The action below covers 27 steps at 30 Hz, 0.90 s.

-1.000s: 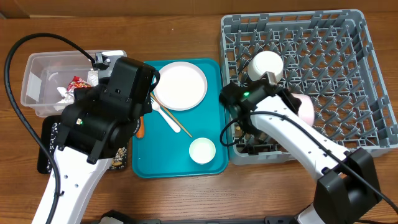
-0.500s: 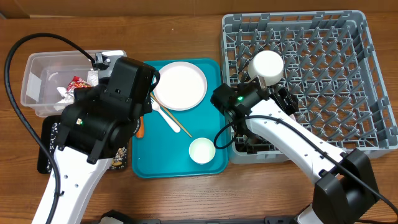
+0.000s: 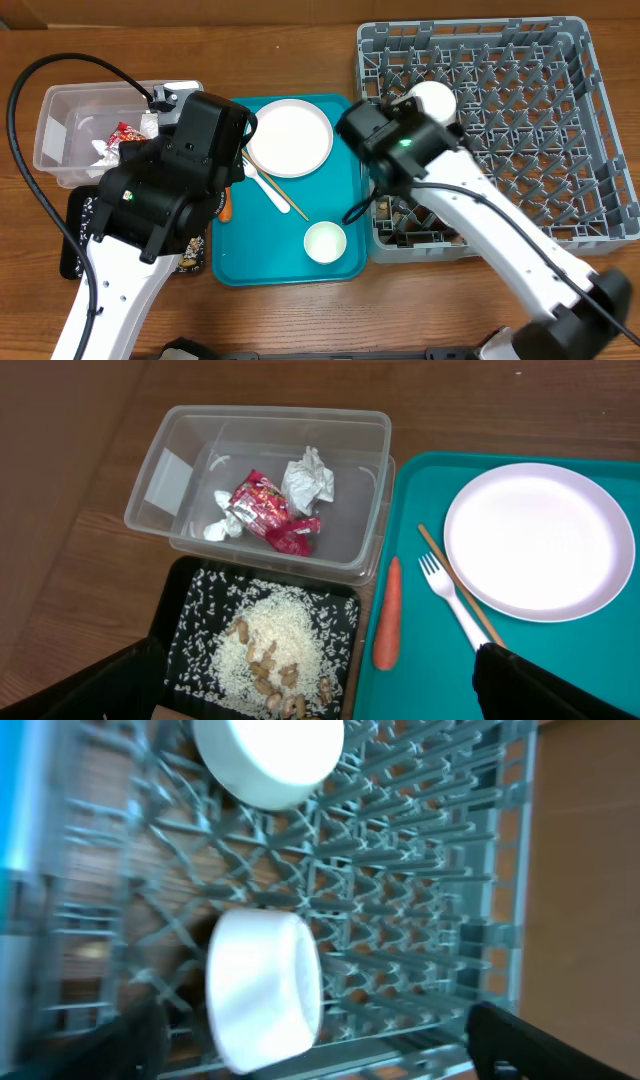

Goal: Sort waste into correct bins and load items into the dishwasher

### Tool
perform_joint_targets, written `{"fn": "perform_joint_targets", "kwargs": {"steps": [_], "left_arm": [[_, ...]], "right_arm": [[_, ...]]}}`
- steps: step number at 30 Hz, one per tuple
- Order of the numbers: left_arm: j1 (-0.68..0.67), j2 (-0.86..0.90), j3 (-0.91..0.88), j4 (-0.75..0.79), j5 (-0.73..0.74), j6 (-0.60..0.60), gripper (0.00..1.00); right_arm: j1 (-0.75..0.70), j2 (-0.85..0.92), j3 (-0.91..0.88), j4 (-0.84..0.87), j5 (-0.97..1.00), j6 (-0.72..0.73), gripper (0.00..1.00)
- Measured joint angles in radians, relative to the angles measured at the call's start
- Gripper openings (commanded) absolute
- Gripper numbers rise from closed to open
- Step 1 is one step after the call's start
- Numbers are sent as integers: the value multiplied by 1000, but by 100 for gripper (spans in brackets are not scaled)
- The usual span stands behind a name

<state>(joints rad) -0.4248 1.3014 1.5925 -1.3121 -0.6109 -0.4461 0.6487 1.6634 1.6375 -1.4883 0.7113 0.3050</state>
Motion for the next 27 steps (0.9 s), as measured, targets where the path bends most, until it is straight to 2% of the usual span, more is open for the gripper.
{"fn": "perform_joint_targets", "kwargs": {"steps": [1,2,4,5,6,11,17,27], "left_arm": [[0,0,0,0,0,0,100],[0,0,0,0,0,0,100],[0,0,0,0,0,0,100],[0,0,0,0,0,0,100],[0,0,0,0,0,0,100],[0,2,0,0,0,0,100],[0,2,0,0,0,0,100],[0,2,0,0,0,0,100]], "right_arm": [[-14,-23,27,-5,-35,-1,80],[-26,-39,42,-5,-57,0,67],[-75,-84,78,-2,-124,-1,25],[-111,-109,92,7,-164,4,7],[-139,-129,98,15,-192,5,4],[-369,-221,111,29,-412,8,4],[-591,-226,97,24,-626,8,4],[-655,-226,-164,146,-724,8,4]]}}
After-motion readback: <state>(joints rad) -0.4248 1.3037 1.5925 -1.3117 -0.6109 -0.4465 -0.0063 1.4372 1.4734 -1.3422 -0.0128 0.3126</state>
